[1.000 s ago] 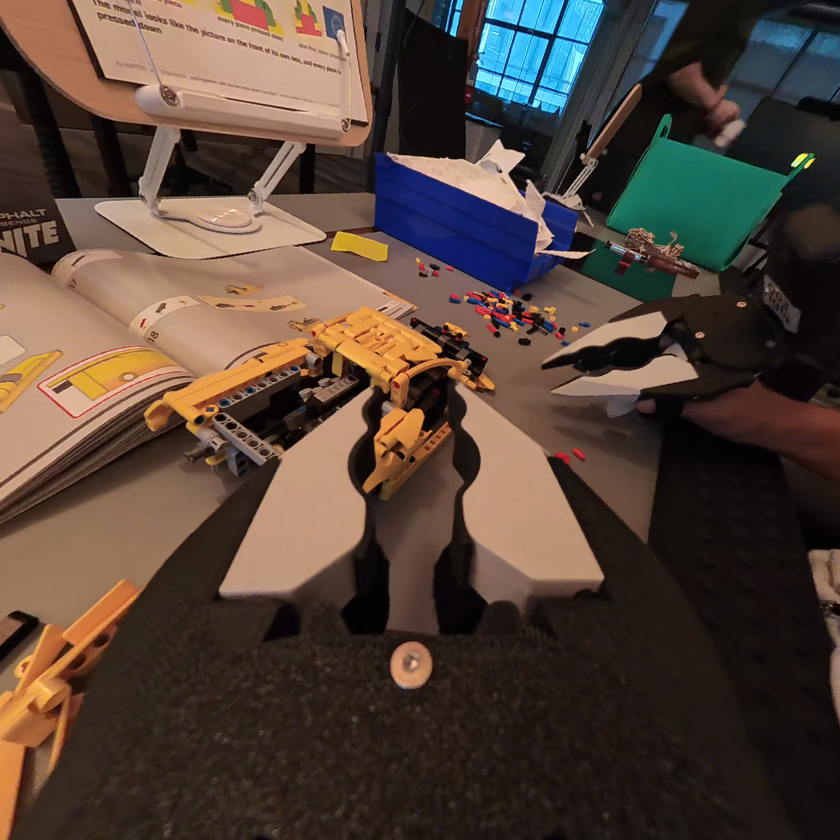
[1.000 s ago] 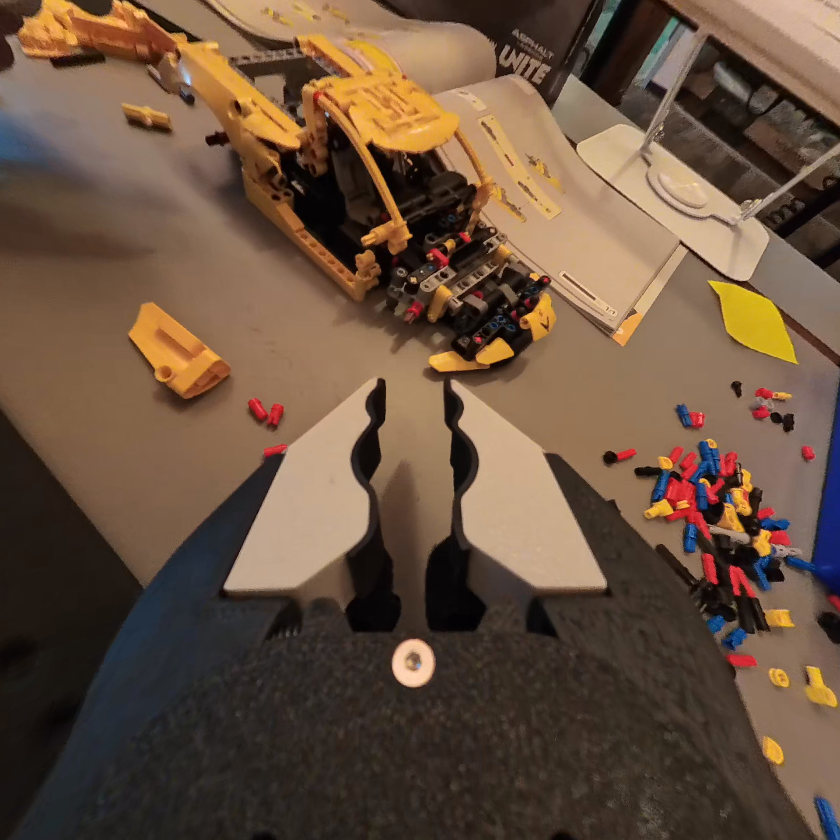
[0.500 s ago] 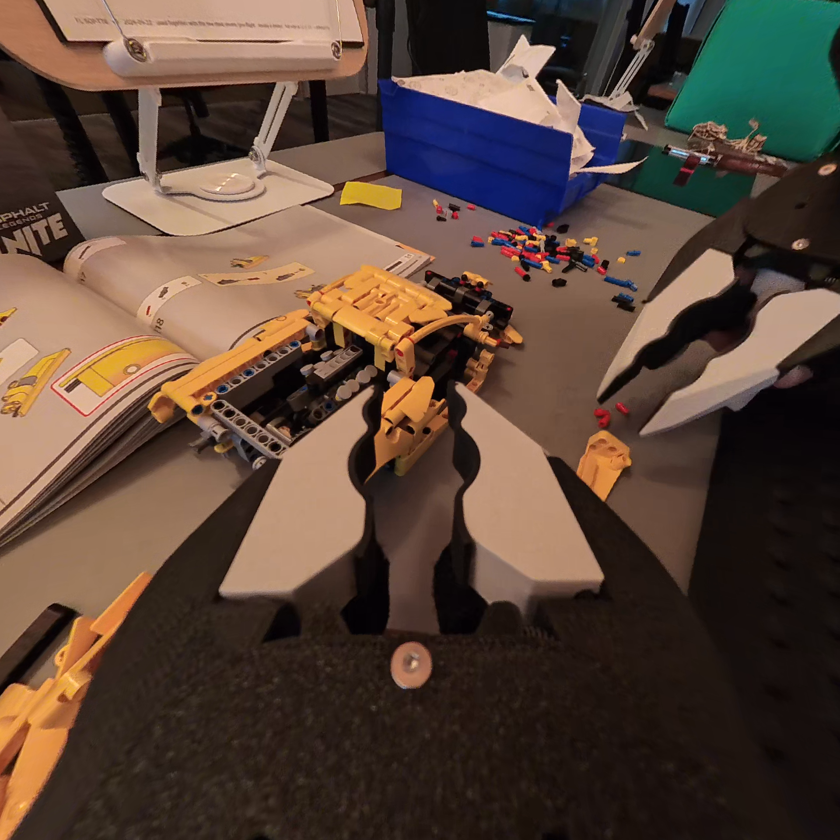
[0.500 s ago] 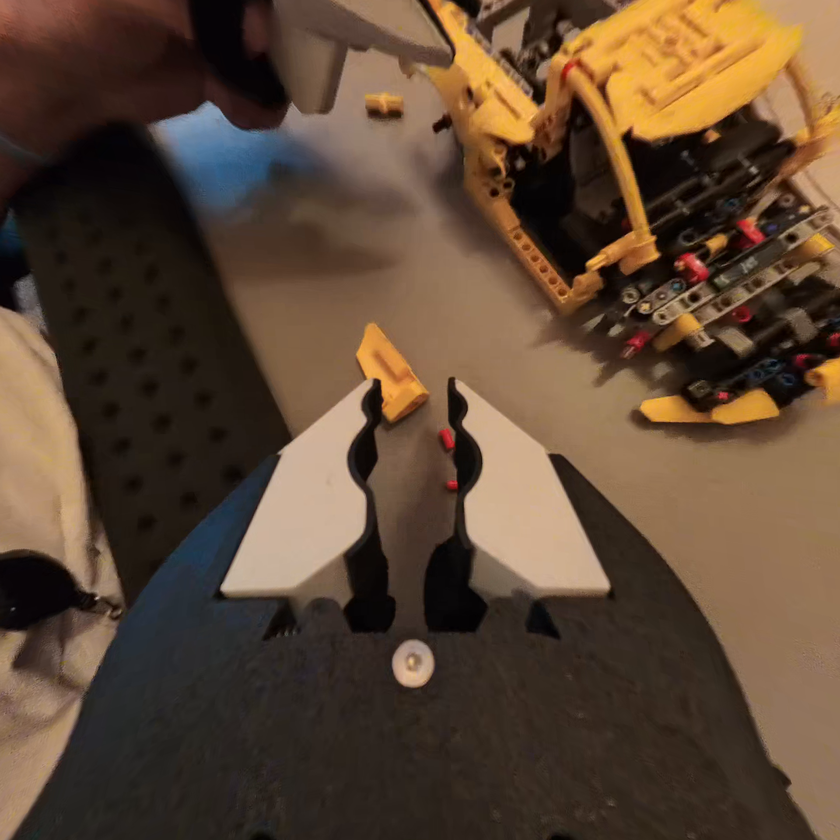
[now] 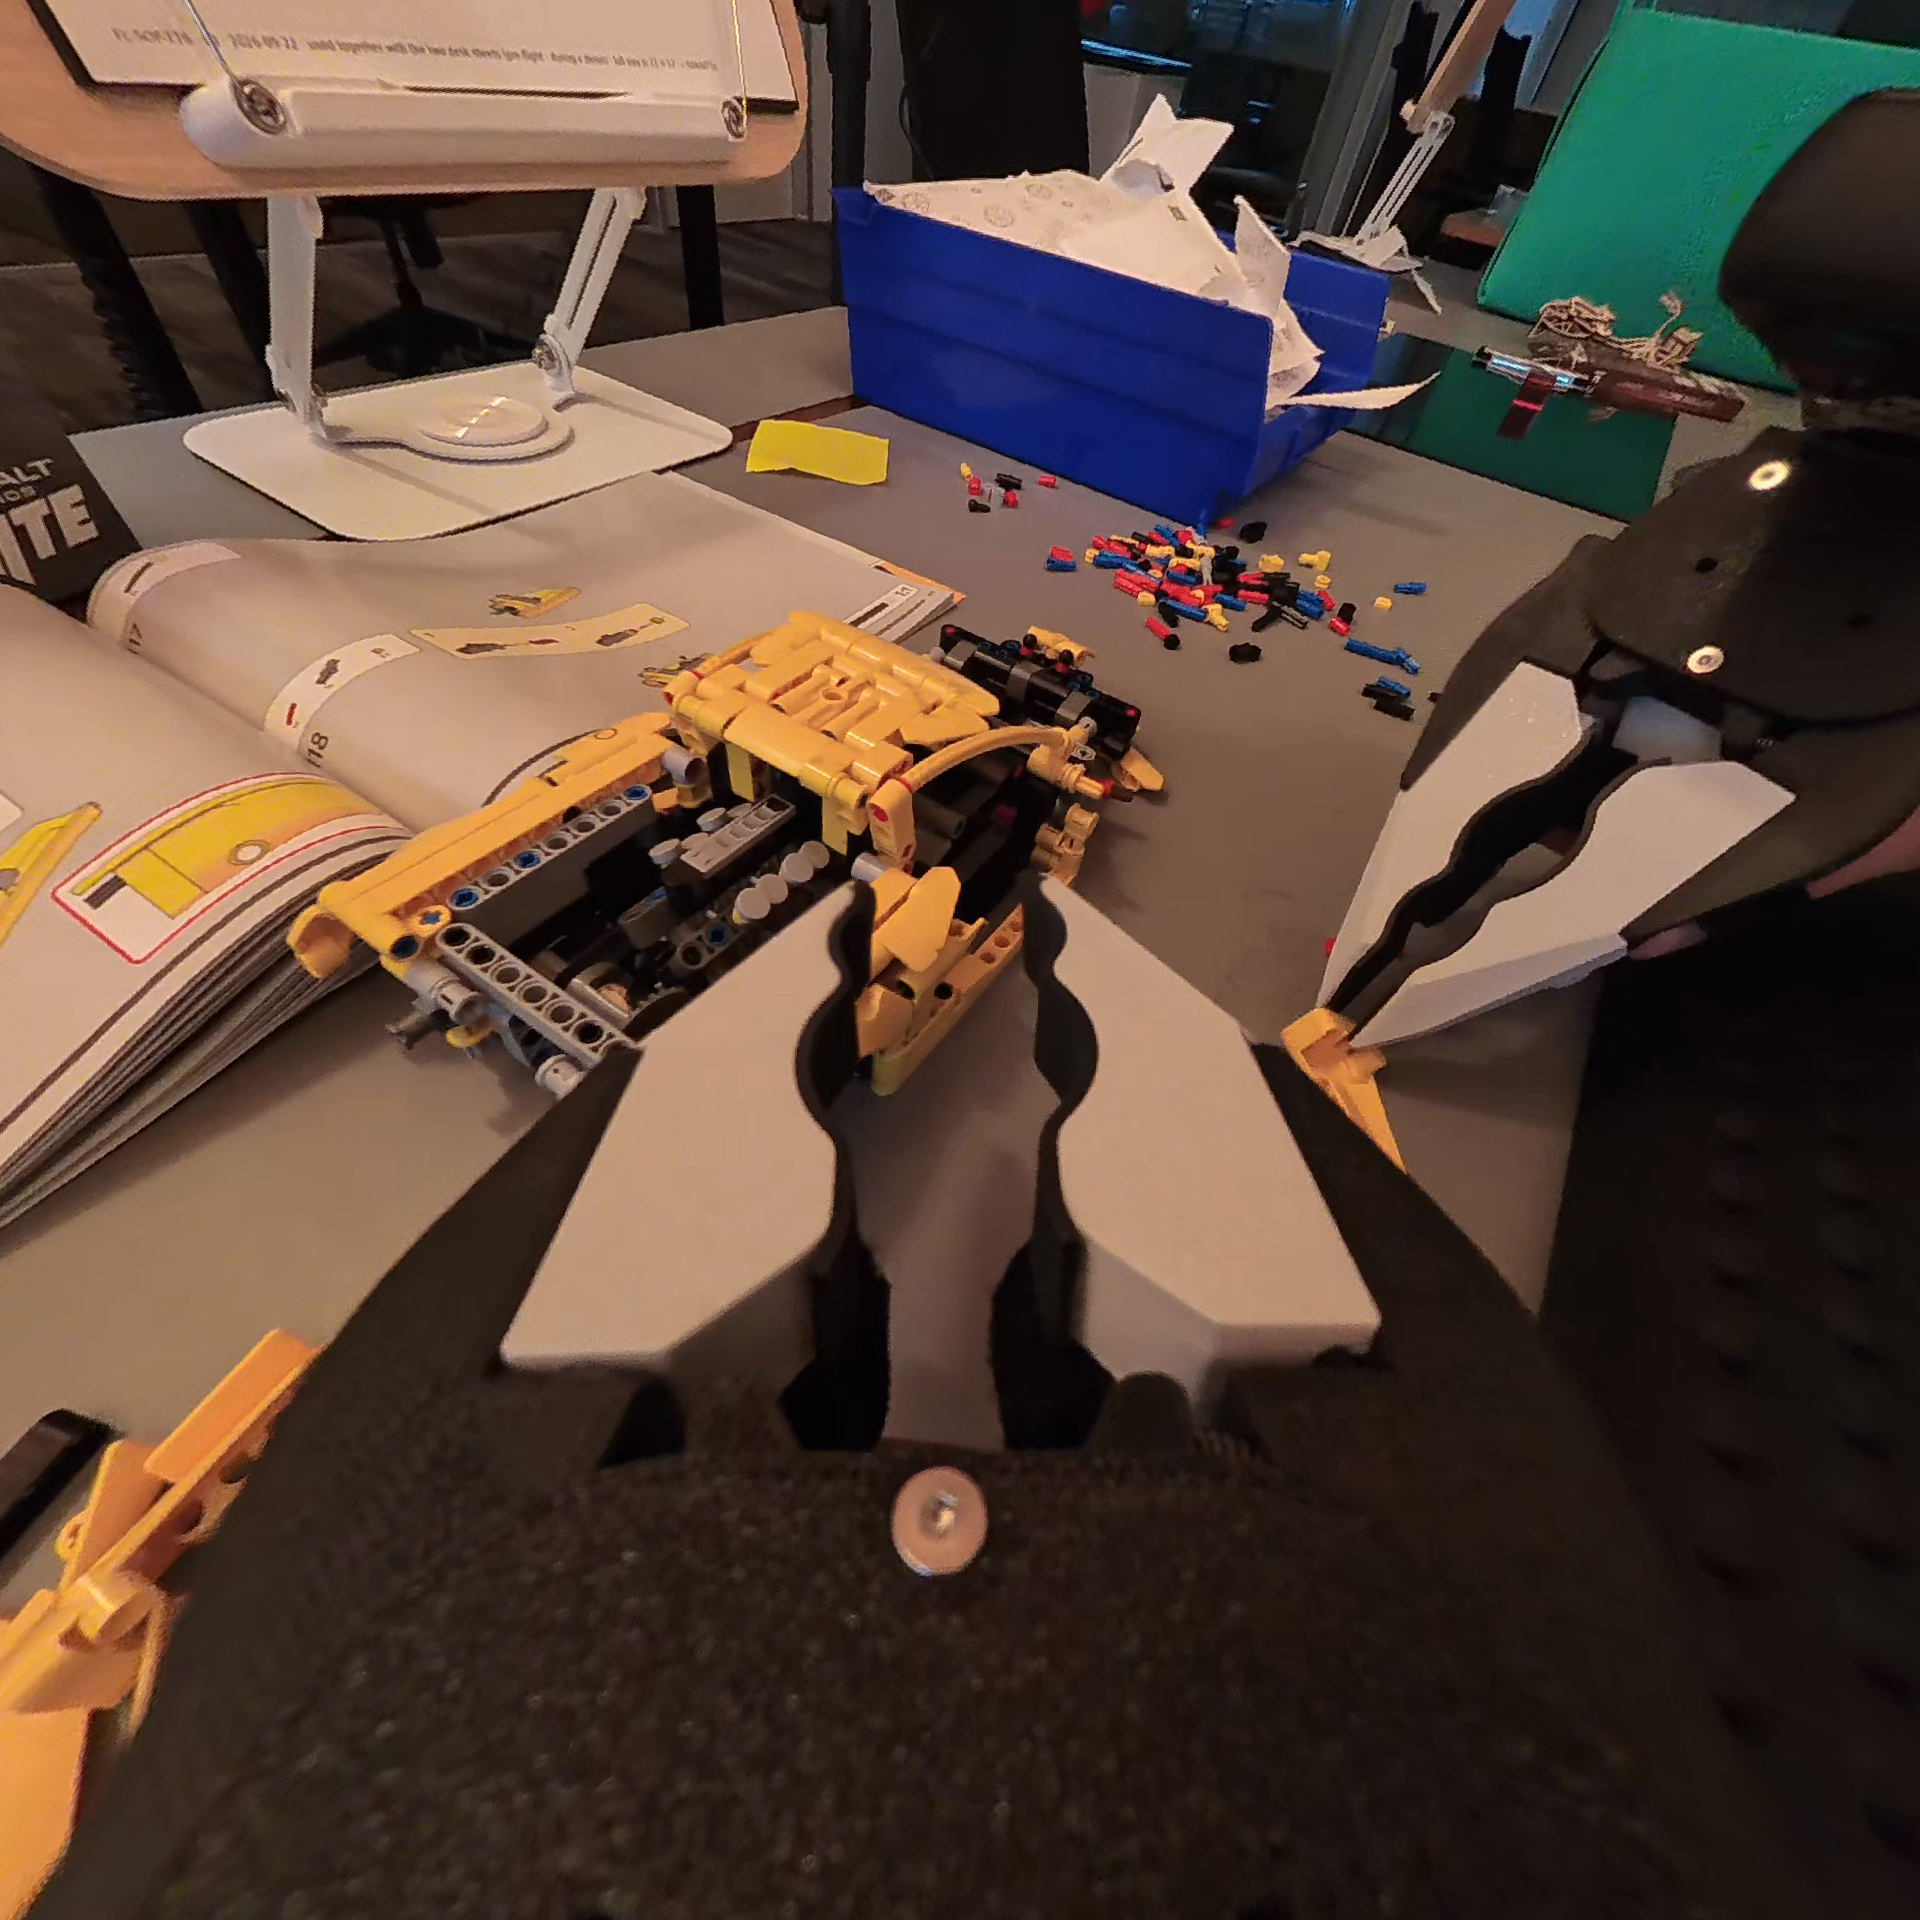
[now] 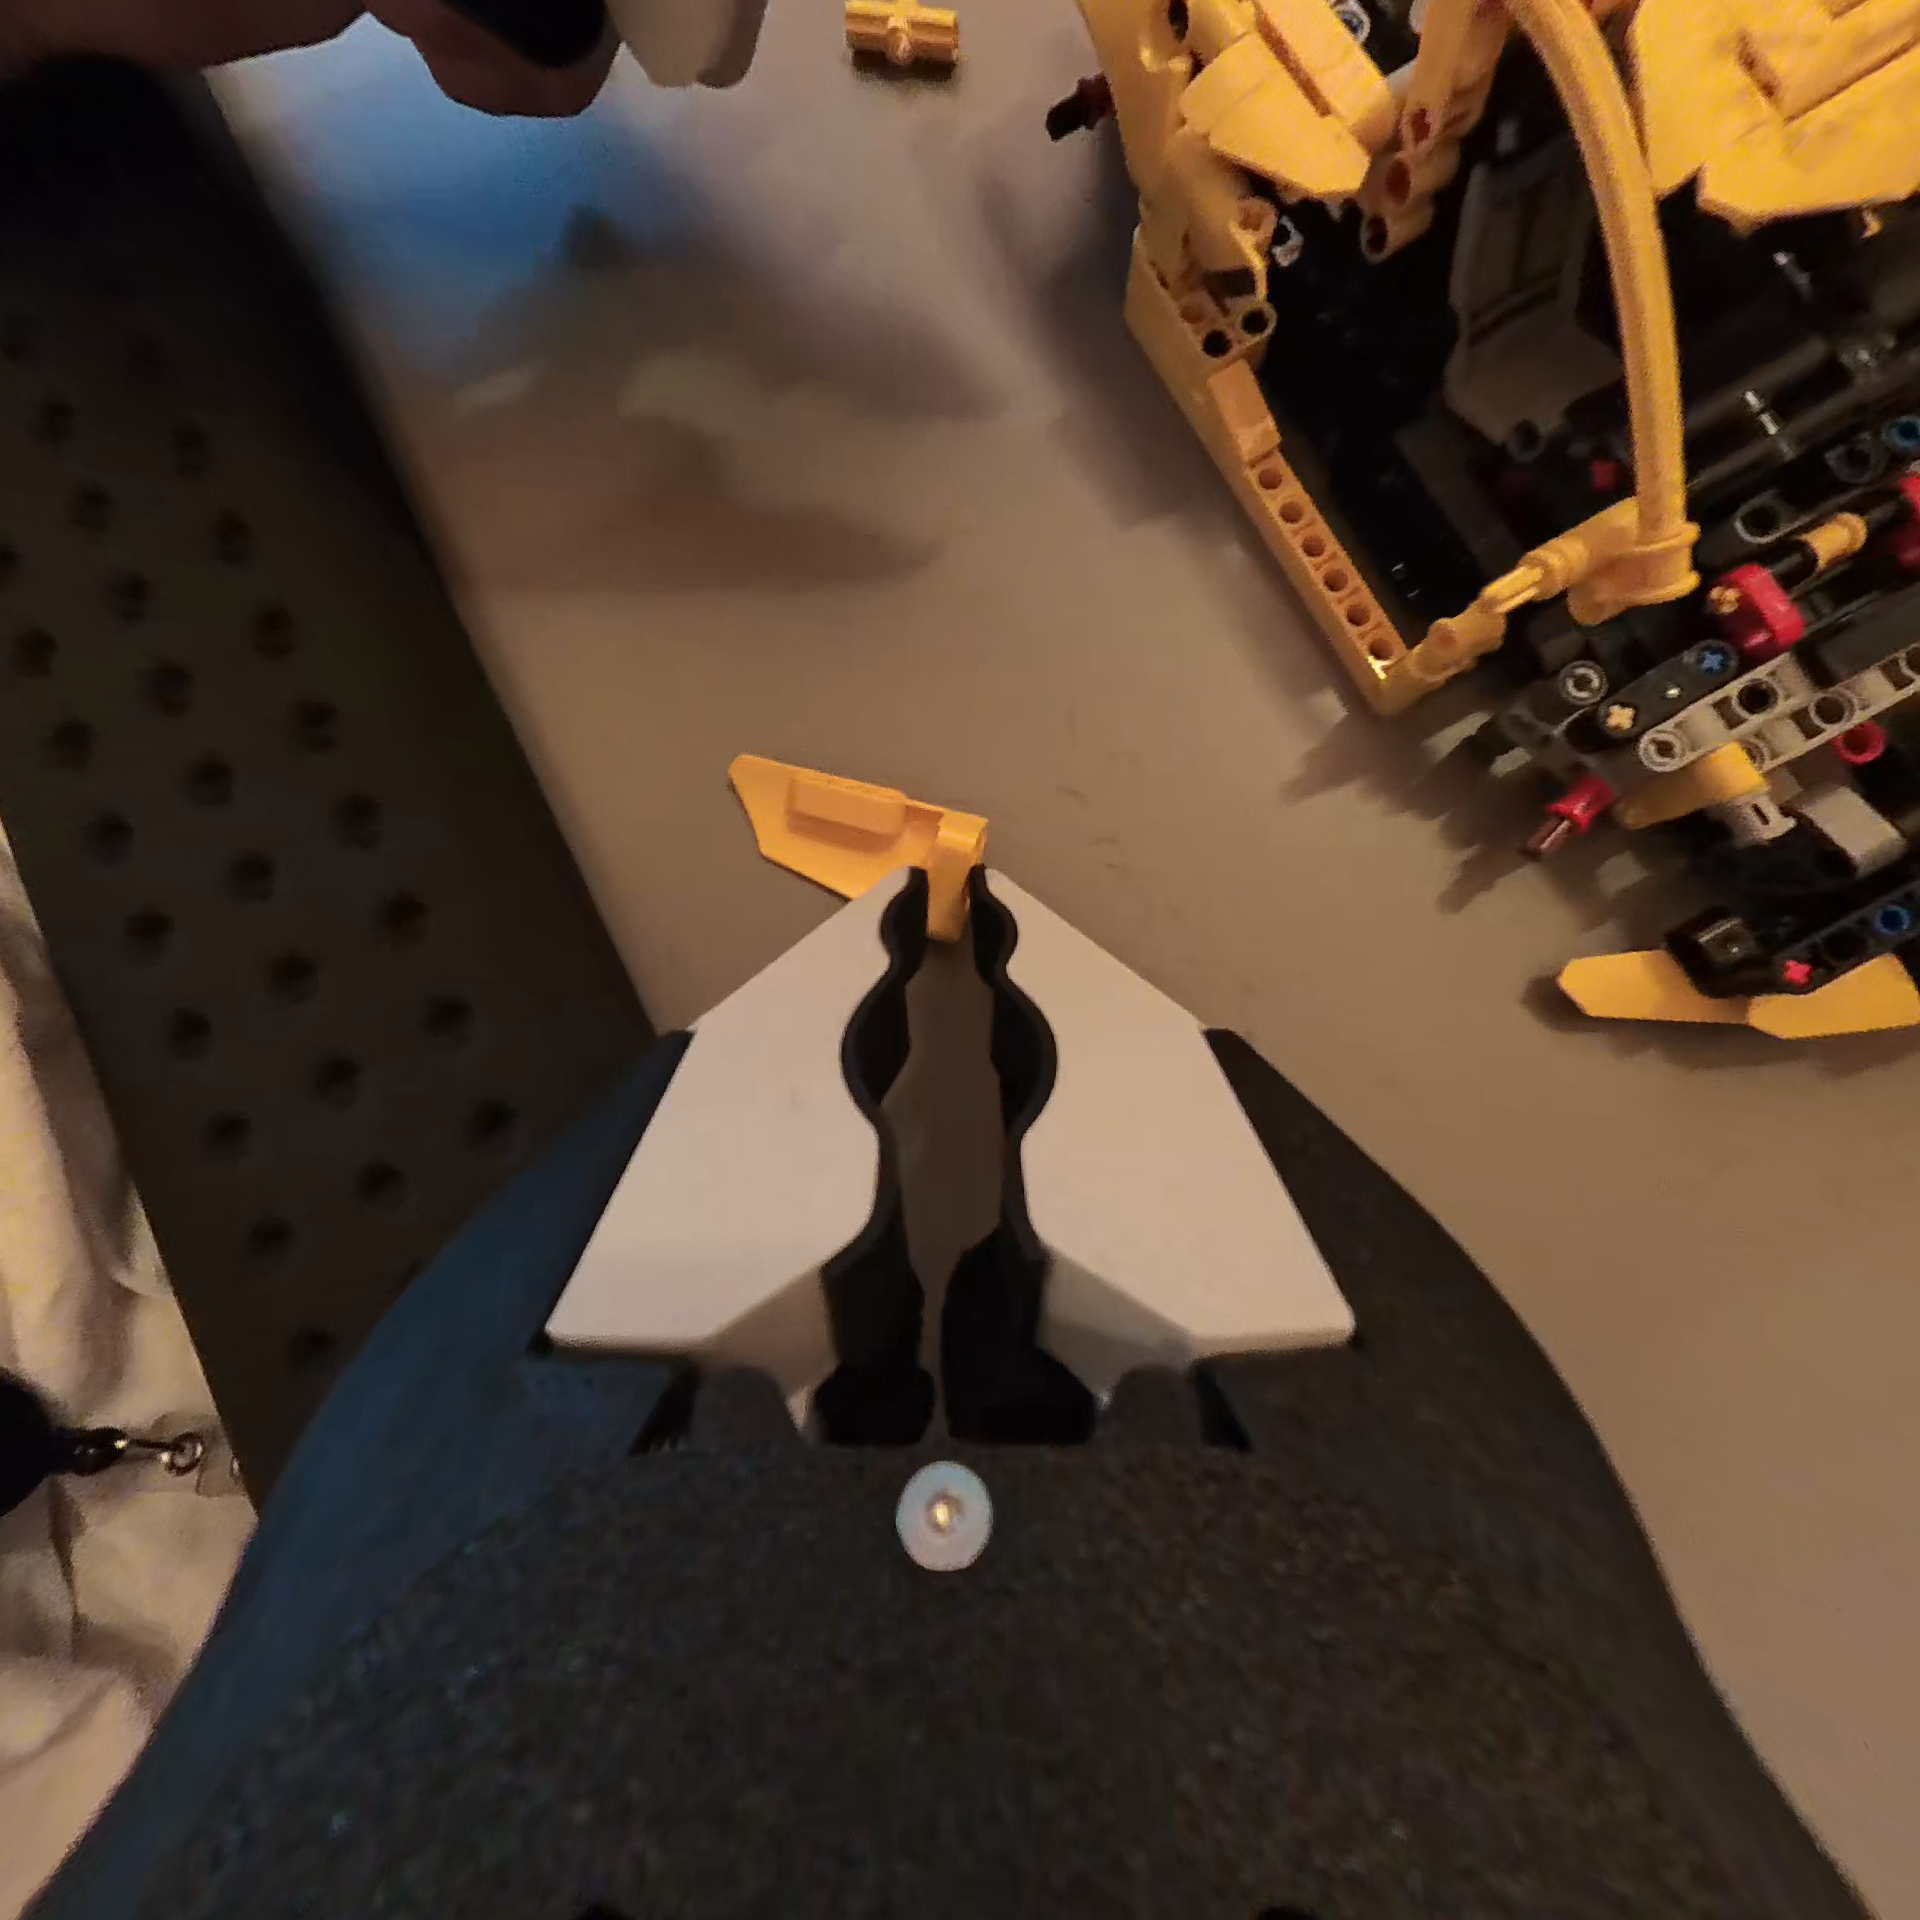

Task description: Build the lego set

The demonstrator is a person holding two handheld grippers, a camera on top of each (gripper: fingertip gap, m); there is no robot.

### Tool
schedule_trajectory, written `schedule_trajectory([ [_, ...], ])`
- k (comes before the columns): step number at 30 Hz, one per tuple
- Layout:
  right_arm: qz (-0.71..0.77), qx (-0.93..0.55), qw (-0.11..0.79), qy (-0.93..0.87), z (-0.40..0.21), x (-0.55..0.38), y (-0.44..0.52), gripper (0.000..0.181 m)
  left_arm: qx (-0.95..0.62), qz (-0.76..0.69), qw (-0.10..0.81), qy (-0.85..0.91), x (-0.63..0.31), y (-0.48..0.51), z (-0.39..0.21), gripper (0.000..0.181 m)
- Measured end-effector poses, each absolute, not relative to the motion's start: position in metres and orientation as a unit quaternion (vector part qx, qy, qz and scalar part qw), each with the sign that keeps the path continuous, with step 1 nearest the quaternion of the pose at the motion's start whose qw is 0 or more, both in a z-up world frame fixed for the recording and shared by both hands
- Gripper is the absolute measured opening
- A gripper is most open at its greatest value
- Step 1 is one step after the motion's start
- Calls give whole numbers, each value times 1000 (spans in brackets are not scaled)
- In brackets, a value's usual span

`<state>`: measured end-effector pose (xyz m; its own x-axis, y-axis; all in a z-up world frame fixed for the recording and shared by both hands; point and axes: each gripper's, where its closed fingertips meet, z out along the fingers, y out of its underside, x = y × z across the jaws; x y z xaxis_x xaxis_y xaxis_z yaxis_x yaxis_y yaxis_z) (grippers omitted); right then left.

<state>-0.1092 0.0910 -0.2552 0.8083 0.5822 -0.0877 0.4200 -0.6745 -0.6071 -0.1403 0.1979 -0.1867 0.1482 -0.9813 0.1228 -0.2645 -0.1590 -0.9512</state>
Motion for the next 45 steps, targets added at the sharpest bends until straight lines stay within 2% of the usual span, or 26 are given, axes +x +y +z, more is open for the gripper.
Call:
schedule_trajectory([
  [7,103,-906,332,-240,-248,-101,96,5,-629,-428,417,497,-139,195,-187,28],
  [15,140,-856,481,-128,-189,-89,130,5,-620,-461,415,479,-141,193,-176,27],
  [17,167,-824,531,-107,-169,-92,142,5,-605,-501,398,474,-144,184,-165,10],
  [21,160,-772,610,-77,-147,-87,166,5,-544,-572,447,421,-154,185,-125,25],
  [23,155,-753,637,-55,-140,-85,176,5,-521,-598,460,398,-160,186,-112,27],
  [24,161,-742,650,-47,-137,-86,180,5,-517,-609,454,396,-161,185,-110,26],
  [25,167,-728,664,-40,-133,-88,182,5,-515,-613,447,399,-161,182,-111,13],
  [26,162,-716,678,-31,-129,-89,184,5,-510,-613,449,403,-162,180,-111,8],
  [28,128,-714,687,-43,-127,-92,185,5,-497,-601,474,409,-161,178,-110,8],
  [30,76,-702,705,-70,-120,-95,182,5,-503,-575,485,425,-155,177,-118,30],
  [31,45,-693,714,-87,-117,-95,180,5,-514,-560,480,438,-151,177,-125,34],
  [36,-168,-632,727,-211,-102,-106,172,5,-532,-523,471,471,-142,170,-139,35],
  [40,-321,-575,693,-295,-98,-122,165,5,-534,-523,484,454,-145,177,-134,35],
  [45,-360,-565,669,-320,-101,-132,164,5,-527,-518,492,461,-144,174,-133,35],
])
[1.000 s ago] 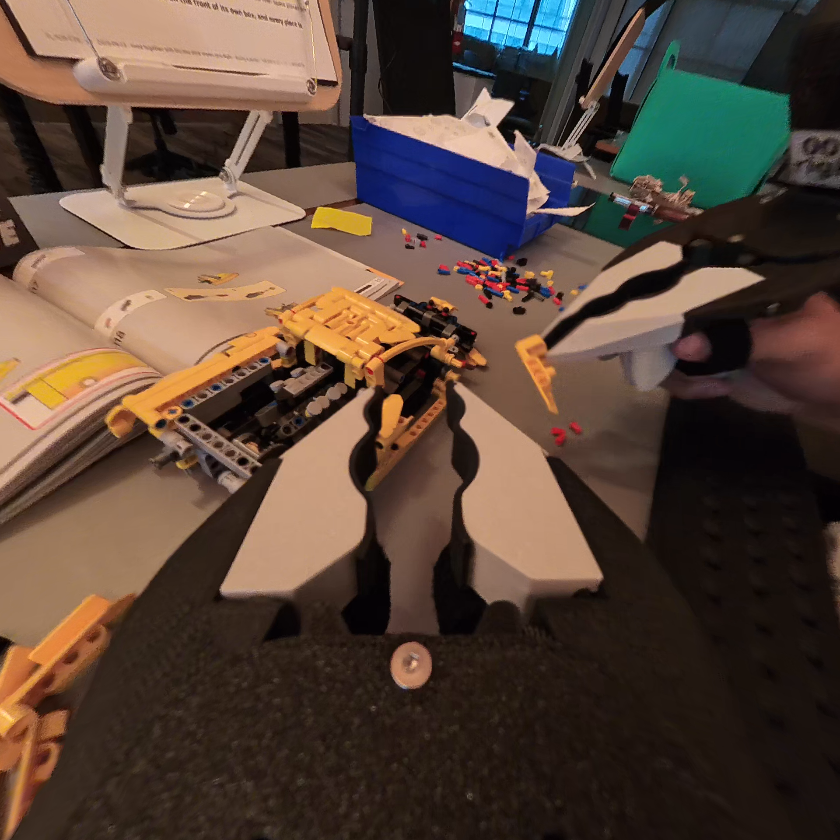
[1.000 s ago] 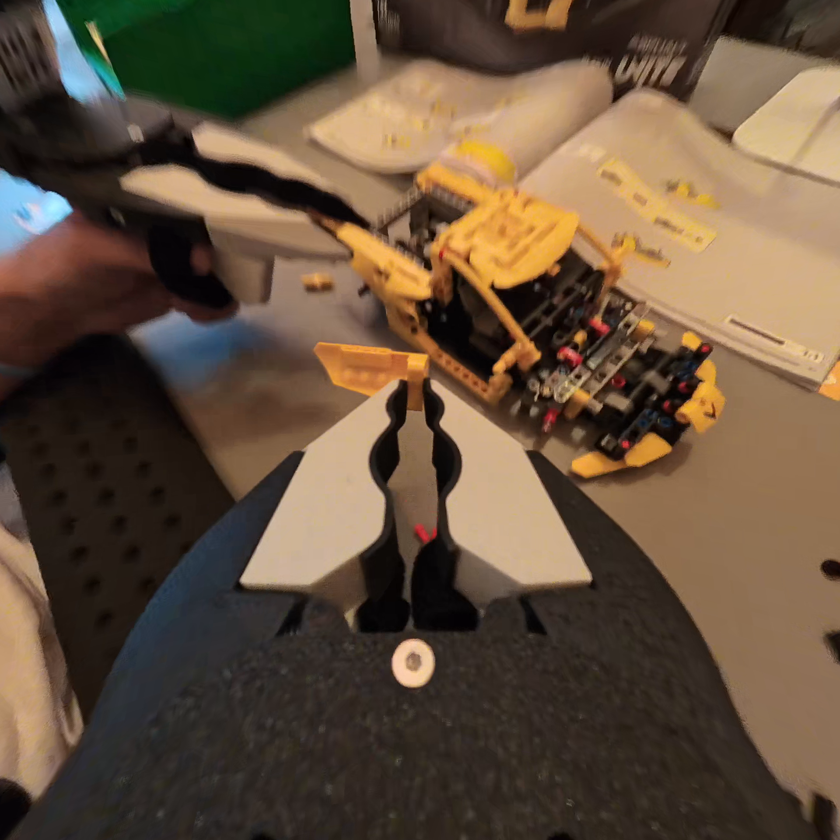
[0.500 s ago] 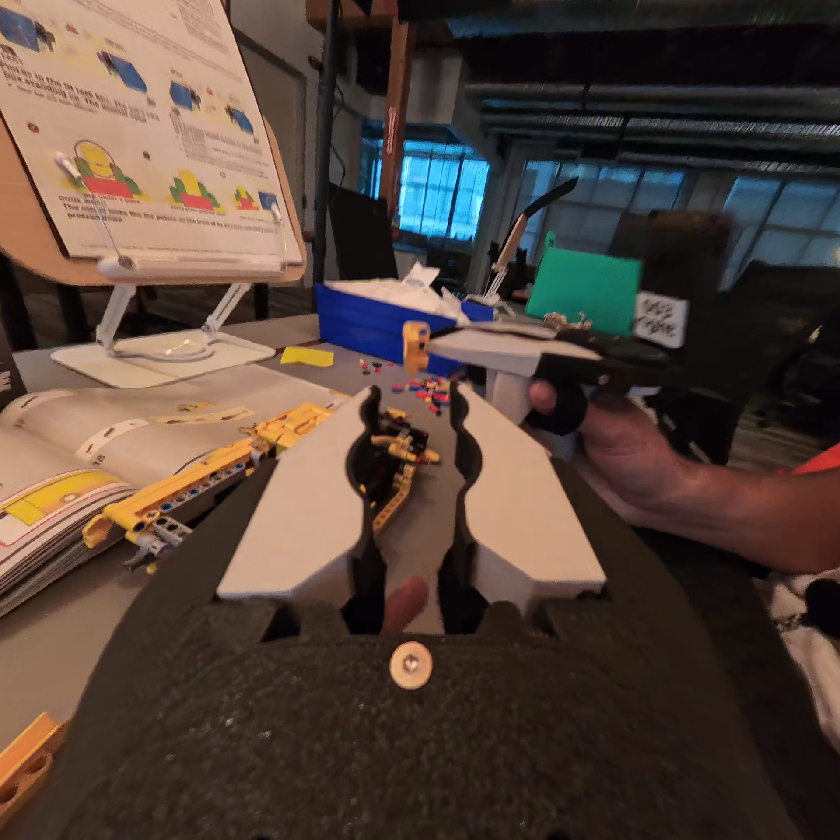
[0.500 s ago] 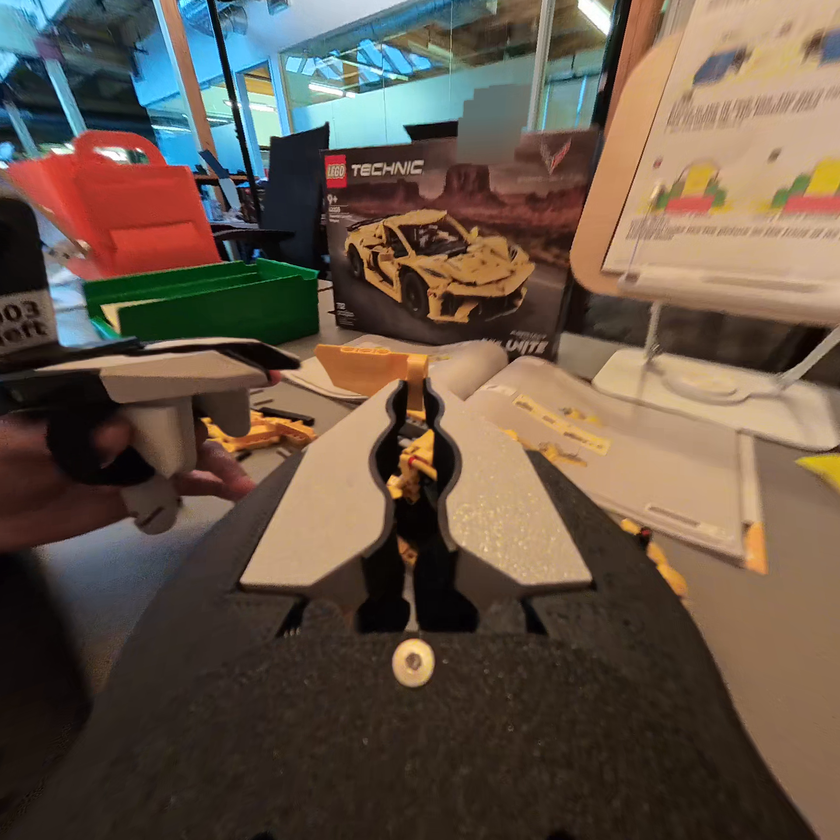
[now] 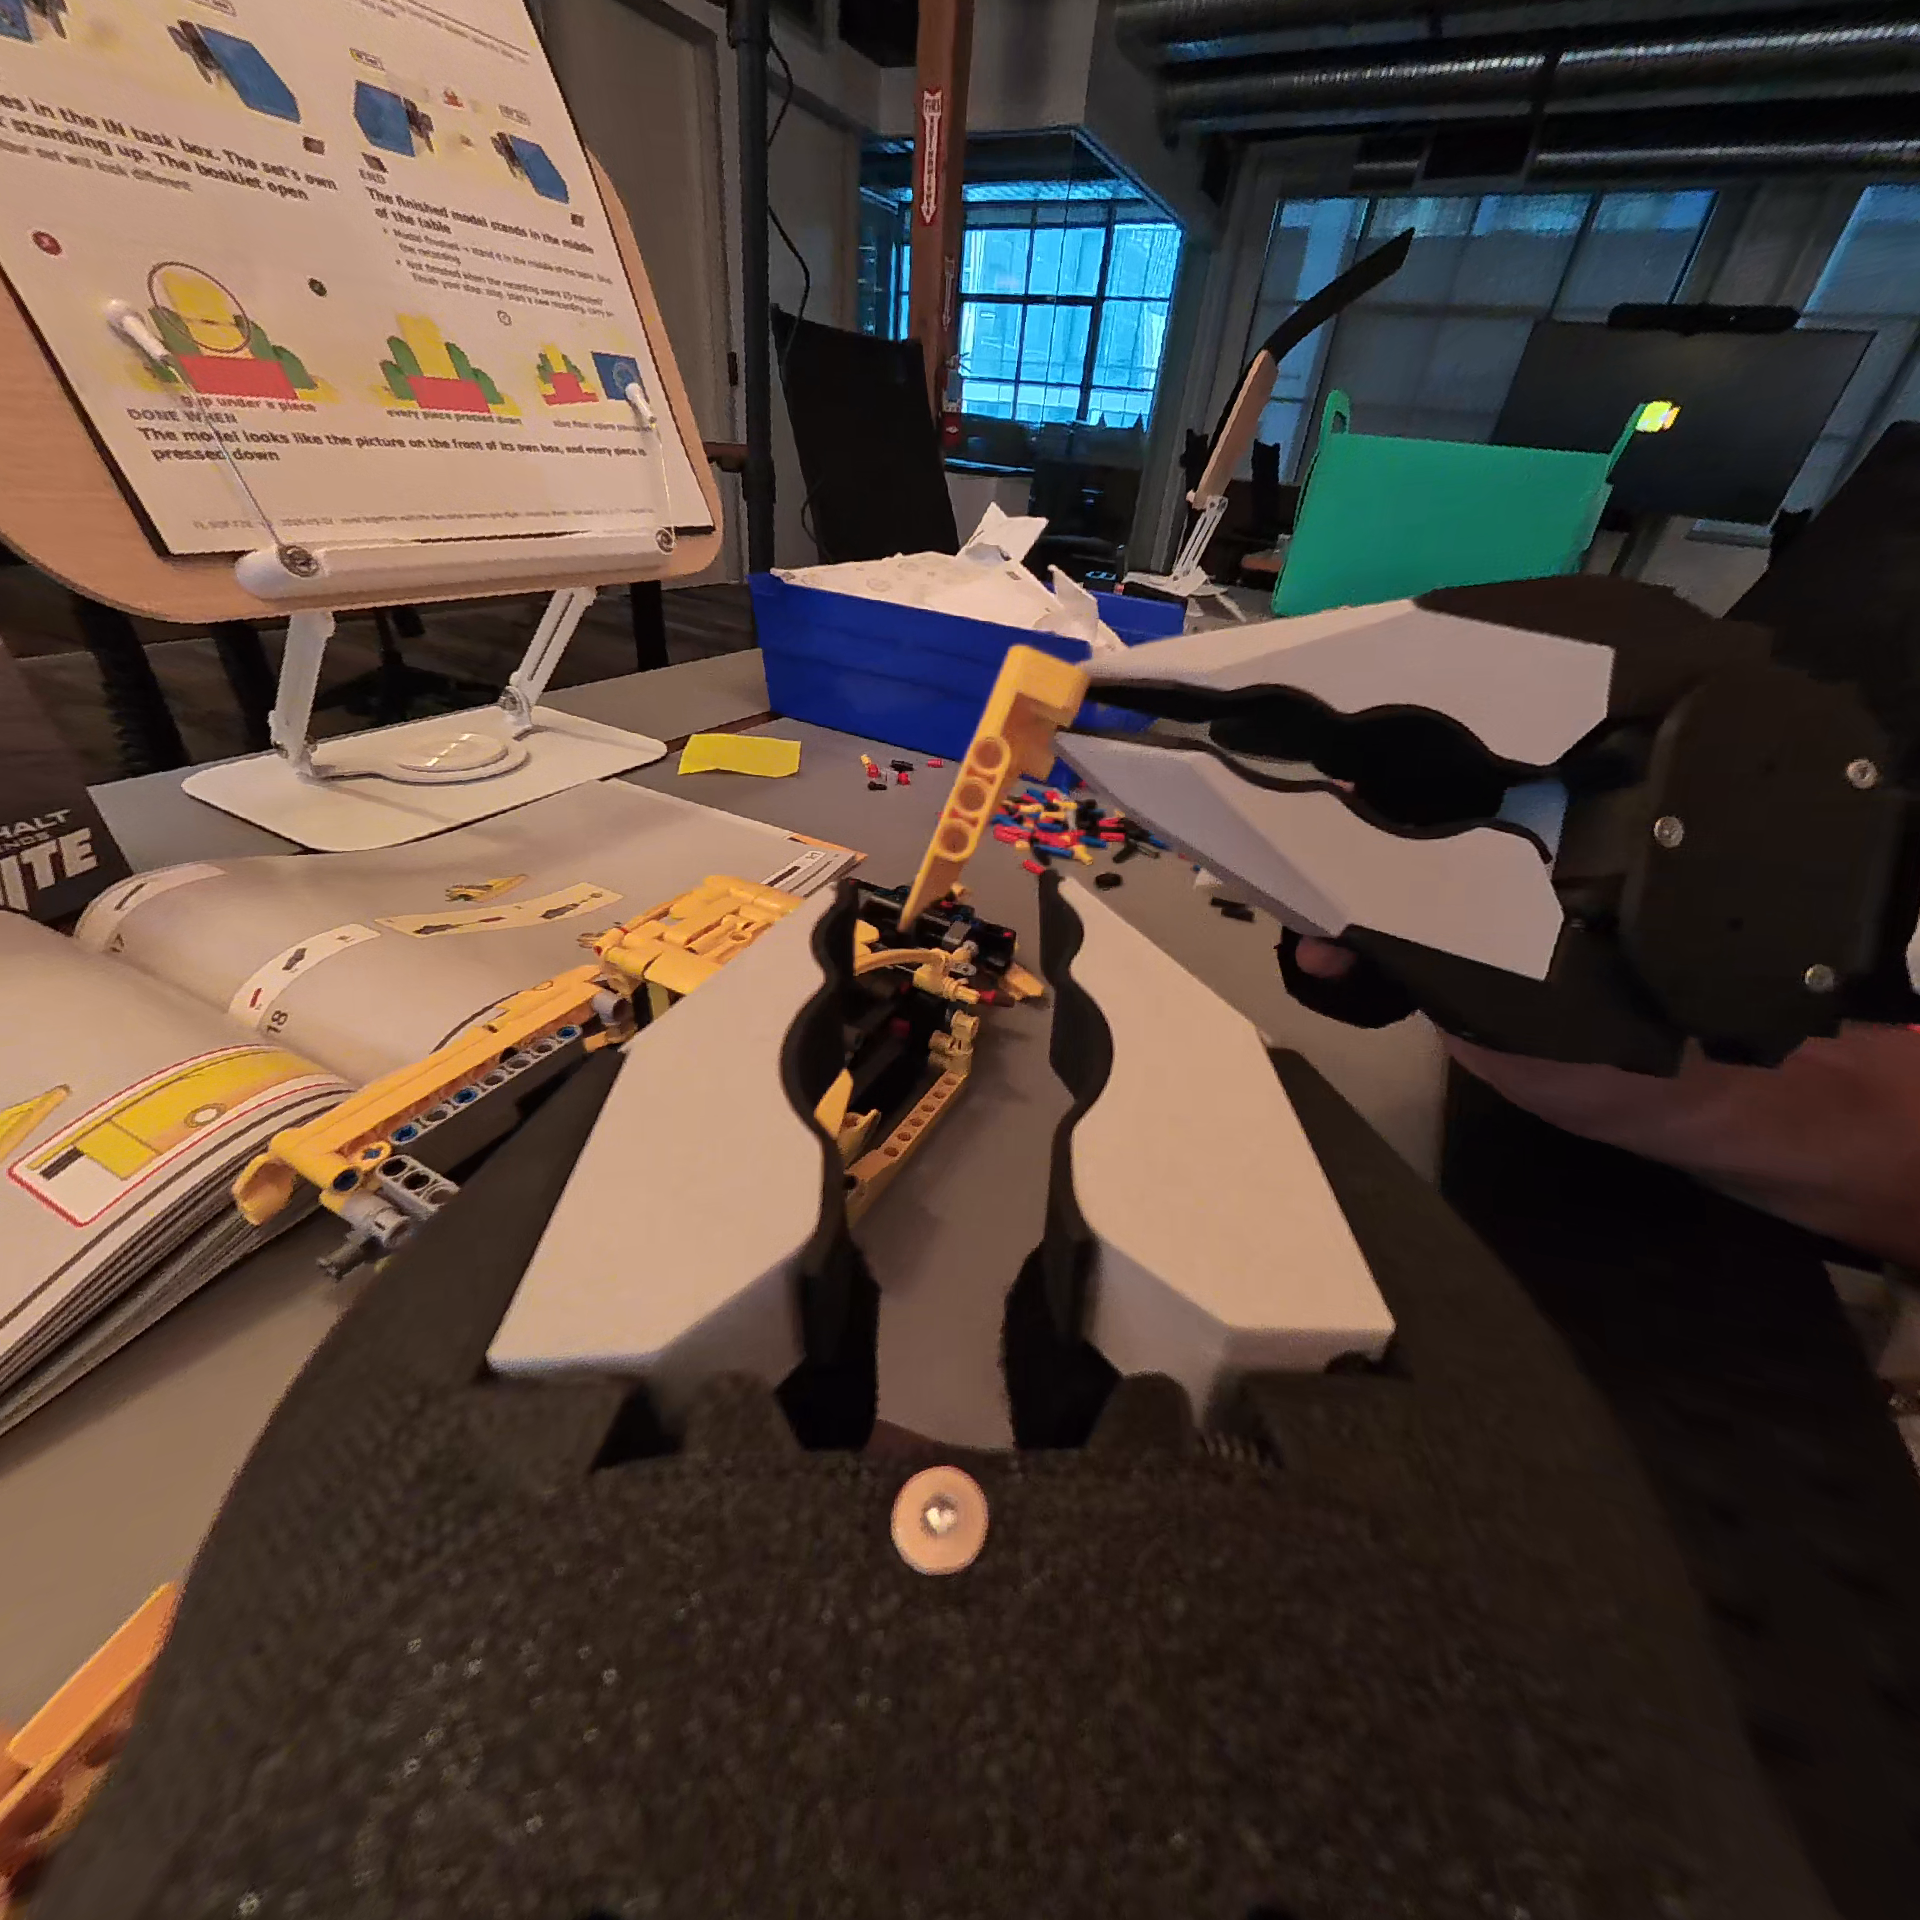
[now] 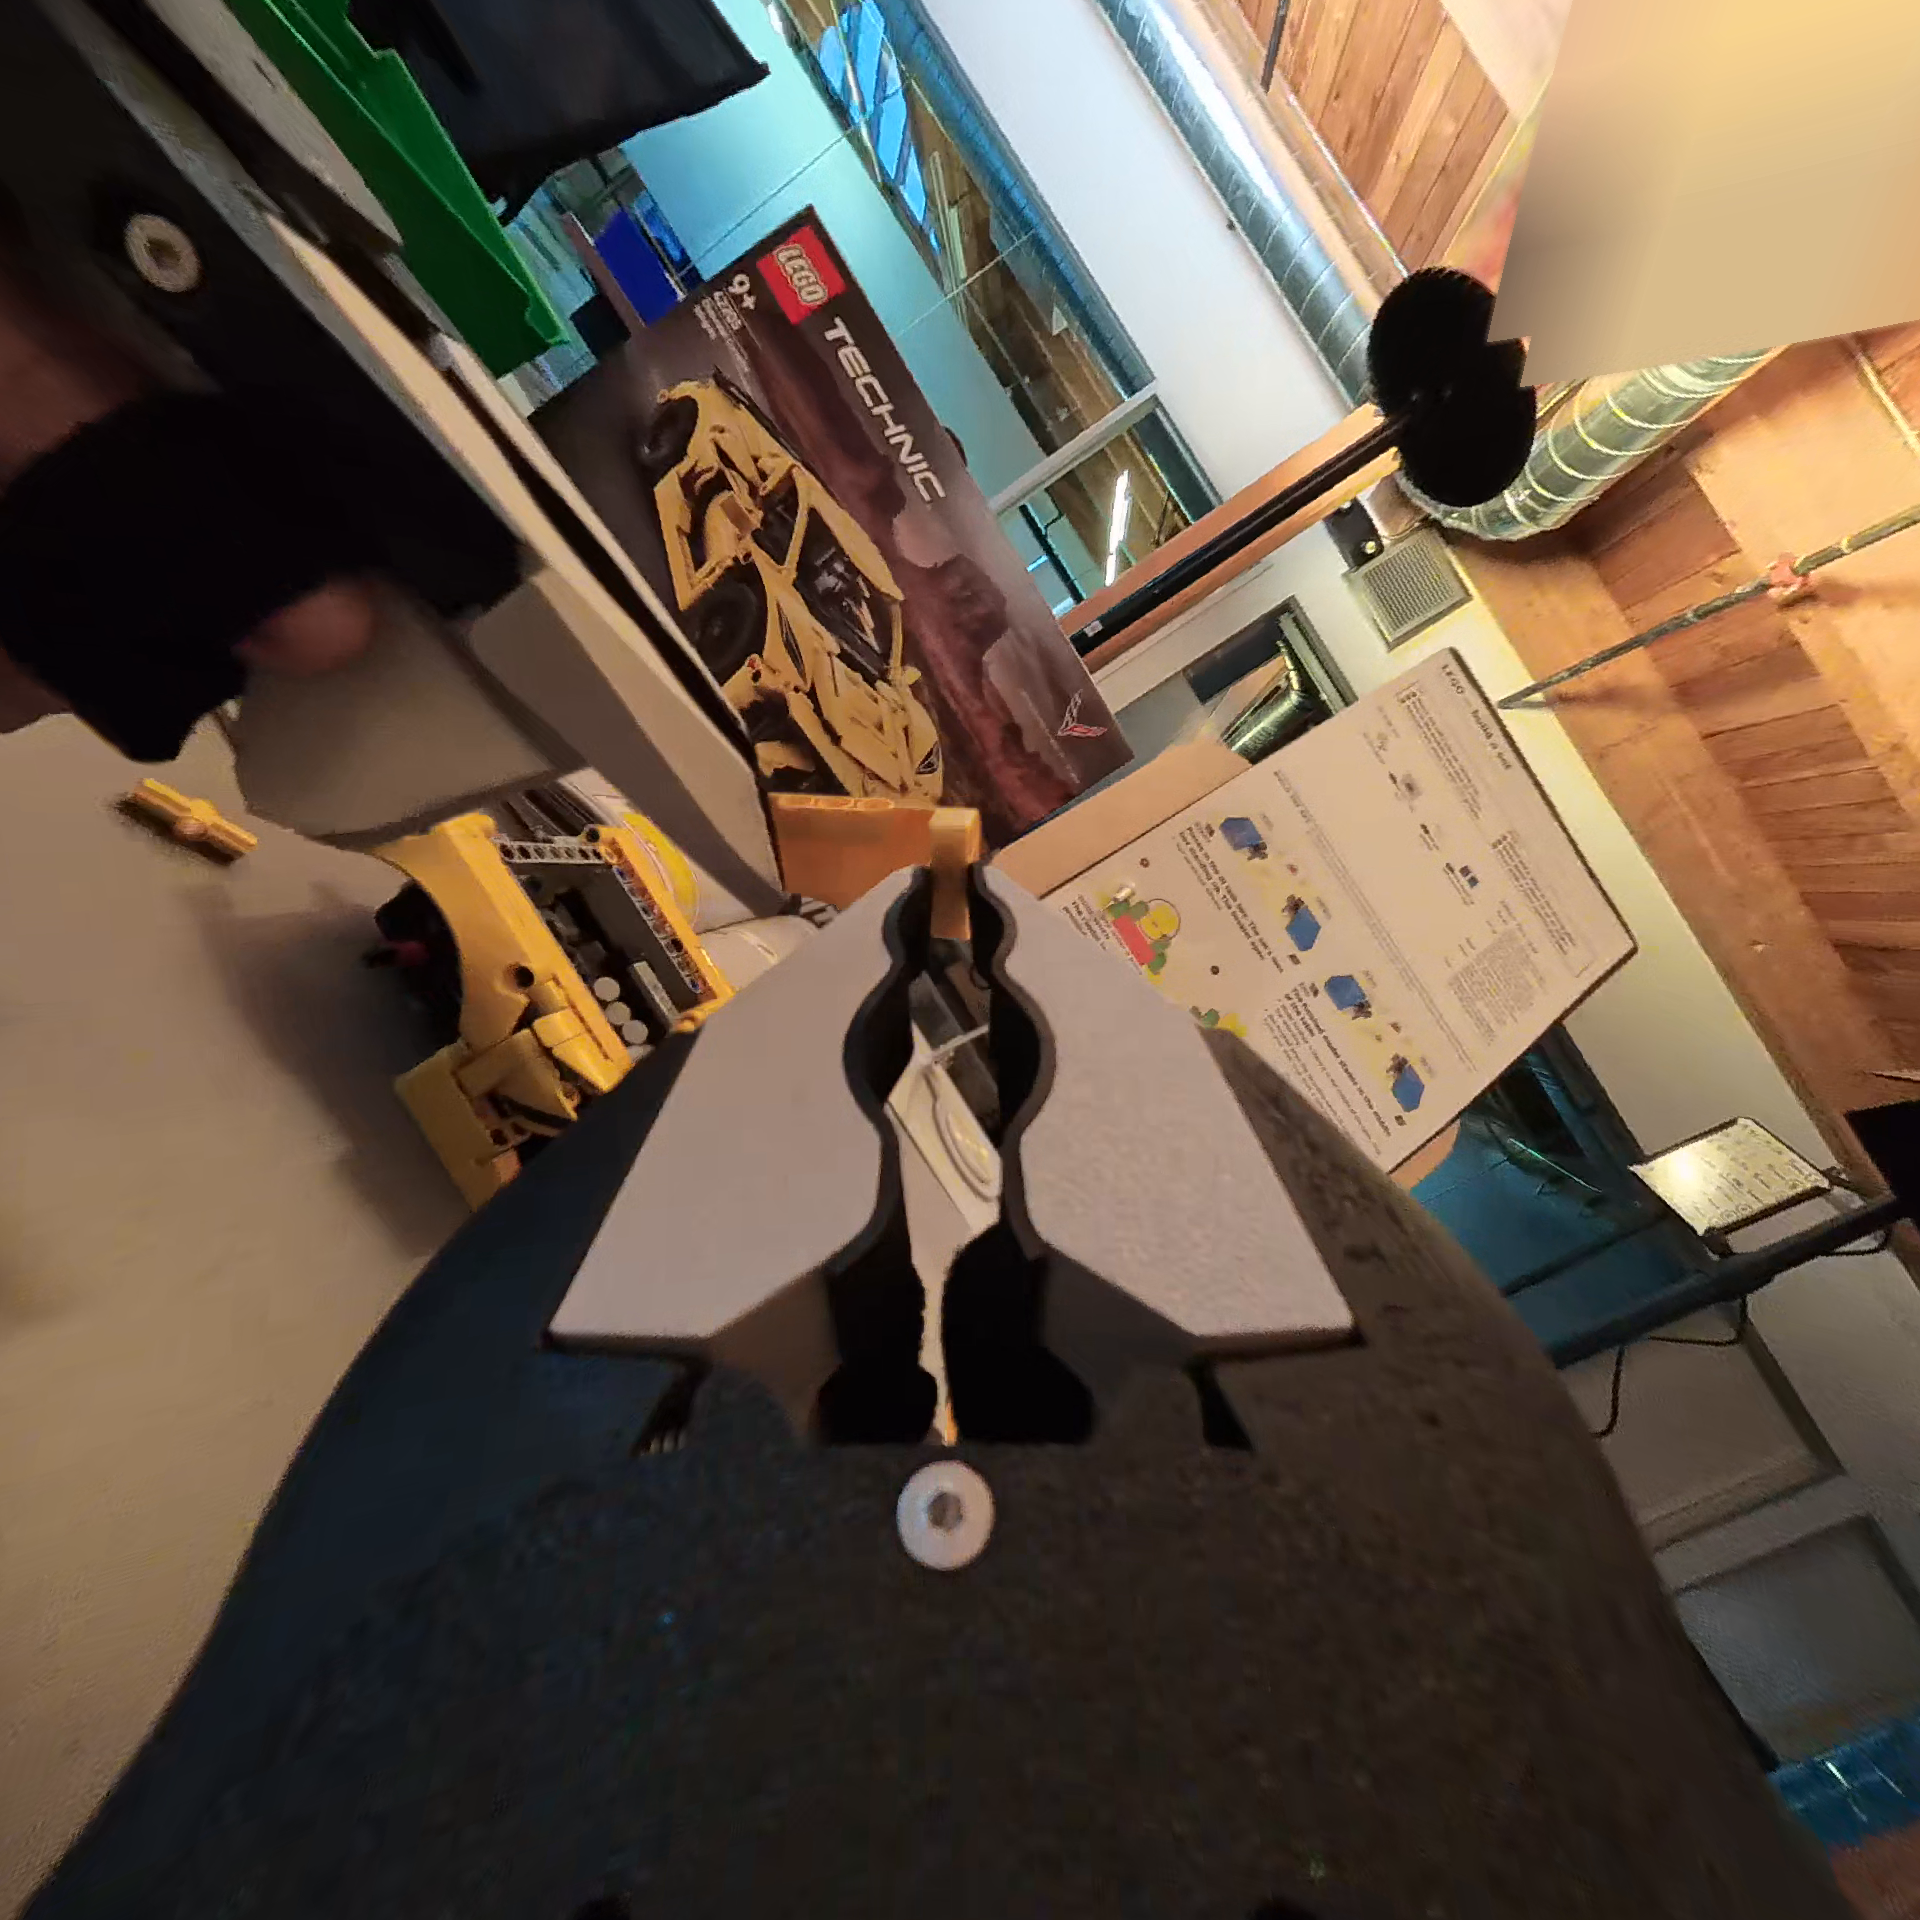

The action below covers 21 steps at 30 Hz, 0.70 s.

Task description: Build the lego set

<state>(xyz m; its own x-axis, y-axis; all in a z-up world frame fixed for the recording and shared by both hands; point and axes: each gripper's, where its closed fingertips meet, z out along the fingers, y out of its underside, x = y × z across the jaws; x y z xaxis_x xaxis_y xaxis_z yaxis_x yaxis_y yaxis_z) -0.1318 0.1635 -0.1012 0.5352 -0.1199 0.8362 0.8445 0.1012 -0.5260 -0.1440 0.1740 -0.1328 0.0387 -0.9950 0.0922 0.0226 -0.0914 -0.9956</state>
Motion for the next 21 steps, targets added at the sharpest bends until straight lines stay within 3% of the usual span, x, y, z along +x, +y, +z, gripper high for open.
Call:
schedule_trajectory([
  [13,-200,-629,707,-254,-111,-122,169,5,-530,-504,505,458,-145,177,-133,32],
  [21,19,-685,700,-199,-127,-124,173,5,-531,-511,499,456,-145,176,-132,29],
])
